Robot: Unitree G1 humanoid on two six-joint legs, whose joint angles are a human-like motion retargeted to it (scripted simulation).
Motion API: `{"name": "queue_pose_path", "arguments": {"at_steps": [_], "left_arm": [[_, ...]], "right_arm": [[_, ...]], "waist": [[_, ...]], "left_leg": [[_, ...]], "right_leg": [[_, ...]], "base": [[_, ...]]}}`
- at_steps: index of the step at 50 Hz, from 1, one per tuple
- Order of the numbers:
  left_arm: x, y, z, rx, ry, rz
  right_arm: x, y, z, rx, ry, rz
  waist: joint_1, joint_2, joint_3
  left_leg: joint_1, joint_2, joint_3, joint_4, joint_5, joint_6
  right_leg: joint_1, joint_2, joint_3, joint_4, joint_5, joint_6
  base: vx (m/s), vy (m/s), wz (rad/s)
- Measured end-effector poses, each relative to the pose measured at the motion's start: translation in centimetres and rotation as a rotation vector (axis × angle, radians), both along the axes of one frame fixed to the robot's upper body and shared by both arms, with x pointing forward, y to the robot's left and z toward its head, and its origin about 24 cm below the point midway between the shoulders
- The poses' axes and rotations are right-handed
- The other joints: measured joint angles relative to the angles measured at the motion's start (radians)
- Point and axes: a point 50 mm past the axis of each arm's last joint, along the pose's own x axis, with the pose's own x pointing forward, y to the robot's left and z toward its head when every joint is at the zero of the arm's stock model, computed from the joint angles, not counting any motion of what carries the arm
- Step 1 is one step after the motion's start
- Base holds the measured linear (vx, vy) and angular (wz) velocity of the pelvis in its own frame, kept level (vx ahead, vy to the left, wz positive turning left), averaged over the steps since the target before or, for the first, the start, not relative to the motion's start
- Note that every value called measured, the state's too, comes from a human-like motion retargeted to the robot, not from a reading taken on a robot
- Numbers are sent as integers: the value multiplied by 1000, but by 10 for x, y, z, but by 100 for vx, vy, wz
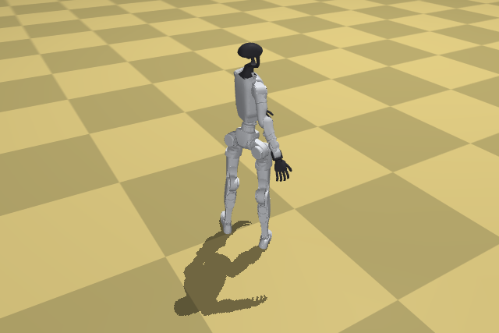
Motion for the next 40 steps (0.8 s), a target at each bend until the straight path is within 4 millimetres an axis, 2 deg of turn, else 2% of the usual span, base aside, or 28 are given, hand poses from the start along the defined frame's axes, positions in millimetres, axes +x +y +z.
{"name": "queue_pose_path", "arguments": {"at_steps": [5, 10, 15, 20, 25, 30, 32, 35, 38, 40], "left_arm": [[14, -20, 4, -58, -28, -127], [28, -40, 10, -125, -66, -236], [39, -55, 16, -159, -96, -301], [46, -63, 20, -153, -126, -310], [49, -63, 22, -127, -162, -241], [46, -57, 19, -80, -179, -130], [43, -53, 17, -61, -173, -92], [34, -46, 12, -33, -146, -52], [18, -34, 3, 4, -89, -44], [2, -24, -4, 36, -33, -52]], "right_arm": [[-18, 4, -3, 45, 24, -56], [-26, 10, -7, 94, 57, -45], [-22, 18, -12, 116, 99, 41], [-7, 32, -19, 105, 136, 167], [16, 54, -27, 73, 124, 307], [39, 76, -30, 59, 31, 419], [45, 82, -30, 68, -8, 441], [49, 86, -29, 86, -40, 455], [44, 84, -30, 100, -15, 453], [37, 82, -31, 106, 25, 451]], "waist": [[-27, 12, -10], [-20, 13, -15], [30, 3, -12], [123, -31, -1], [249, -89, 19], [389, -149, 53], [439, -164, 69], [502, -174, 89], [554, -158, 116], [587, -136, 141]], "left_leg": [[5, 1, 15, -1, -1, 4], [3, 4, 5, -3, -1, 5], [-12, -1, -27, -7, -2, 13], [-44, -14, -89, 7, 0, 40], [-103, -39, -192, 47, 6, 78], [-166, -66, -341, 97, 4, 102], [-174, -73, -323, 107, -4, 102], [-160, -80, -182, 108, -22, 86], [-110, -84, -87, 90, -37, 47], [-62, -83, -116, 70, -41, 15]], "right_leg": [[-1, 4, 11, -2, 7, 0], [0, 8, 1, 1, 4, 0], [-2, 0, -34, 1, 6, 0], [-2, -26, -95, 3, 10, 0], [1, -75, -186, 11, 12, 0], [33, -116, -315, 20, 13, -18], [56, -125, -381, 28, 6, -29], [95, -128, -494, 48, -12, -46], [152, -115, -601, 98, -26, -70], [188, -103, -662, 171, -25, -92]], "base": [[2, 1, -11], [0, 0, 4], [-2, 2, 32], [-6, 5, 64], [-9, 9, 107], [-8, 9, 157], [-5, 9, 193], [-2, 13, 212], [4, 18, 209], [11, 23, 192]]}}
